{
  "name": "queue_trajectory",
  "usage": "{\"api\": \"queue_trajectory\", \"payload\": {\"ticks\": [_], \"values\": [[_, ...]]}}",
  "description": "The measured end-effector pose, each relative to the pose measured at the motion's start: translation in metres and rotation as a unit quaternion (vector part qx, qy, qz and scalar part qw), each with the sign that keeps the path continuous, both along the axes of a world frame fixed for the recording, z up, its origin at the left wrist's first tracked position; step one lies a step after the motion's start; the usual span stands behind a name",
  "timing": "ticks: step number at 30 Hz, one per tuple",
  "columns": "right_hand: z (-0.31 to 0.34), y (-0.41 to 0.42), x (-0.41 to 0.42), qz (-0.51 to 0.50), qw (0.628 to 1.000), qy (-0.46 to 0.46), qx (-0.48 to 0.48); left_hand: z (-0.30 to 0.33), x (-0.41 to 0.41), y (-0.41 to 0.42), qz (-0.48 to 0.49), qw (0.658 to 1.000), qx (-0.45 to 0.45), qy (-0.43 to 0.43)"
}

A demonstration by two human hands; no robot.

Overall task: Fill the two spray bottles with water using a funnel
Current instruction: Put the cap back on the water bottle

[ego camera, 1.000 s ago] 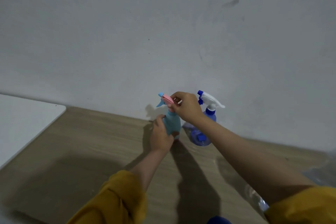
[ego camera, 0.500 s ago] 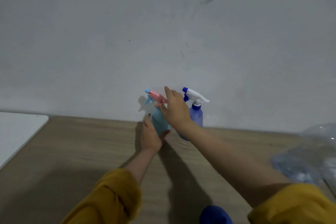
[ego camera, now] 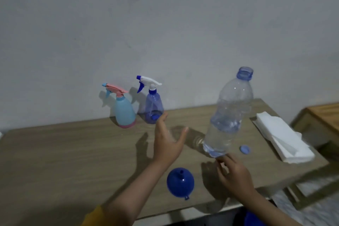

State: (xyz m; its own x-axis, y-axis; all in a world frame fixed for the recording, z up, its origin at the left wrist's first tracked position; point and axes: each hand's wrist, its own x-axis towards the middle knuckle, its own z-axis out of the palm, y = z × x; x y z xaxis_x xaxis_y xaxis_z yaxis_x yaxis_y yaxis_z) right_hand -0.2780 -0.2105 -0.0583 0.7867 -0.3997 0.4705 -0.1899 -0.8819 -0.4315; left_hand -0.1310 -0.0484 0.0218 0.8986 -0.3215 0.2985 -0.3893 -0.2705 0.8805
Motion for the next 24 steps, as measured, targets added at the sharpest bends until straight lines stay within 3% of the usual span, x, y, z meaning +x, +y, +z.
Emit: {"api": "queue_trajectory", "payload": {"ticks": [5,10,12,17,21,24], "values": [[0.003,-0.077,-0.015,-0.124,0.973,0.193,0.018,0.025,-0.035,-0.054,-0.059,0.998,-0.015,-0.031],[-0.011,-0.106,-0.008,-0.056,0.951,0.304,-0.007,0.050,-0.055,-0.103,-0.032,0.997,-0.040,-0.052],[-0.016,-0.116,-0.008,-0.032,0.959,0.280,-0.025,0.057,-0.059,-0.118,-0.016,0.996,-0.056,-0.061],[0.026,-0.135,-0.002,0.024,0.976,0.082,0.200,0.061,-0.063,-0.145,0.018,0.993,-0.079,-0.080],[0.113,-0.141,0.008,0.095,0.930,-0.077,0.346,0.057,-0.068,-0.157,0.050,0.992,-0.090,-0.072],[0.176,-0.141,0.014,0.175,0.884,-0.182,0.394,0.055,-0.069,-0.161,0.059,0.992,-0.086,-0.073]]}}
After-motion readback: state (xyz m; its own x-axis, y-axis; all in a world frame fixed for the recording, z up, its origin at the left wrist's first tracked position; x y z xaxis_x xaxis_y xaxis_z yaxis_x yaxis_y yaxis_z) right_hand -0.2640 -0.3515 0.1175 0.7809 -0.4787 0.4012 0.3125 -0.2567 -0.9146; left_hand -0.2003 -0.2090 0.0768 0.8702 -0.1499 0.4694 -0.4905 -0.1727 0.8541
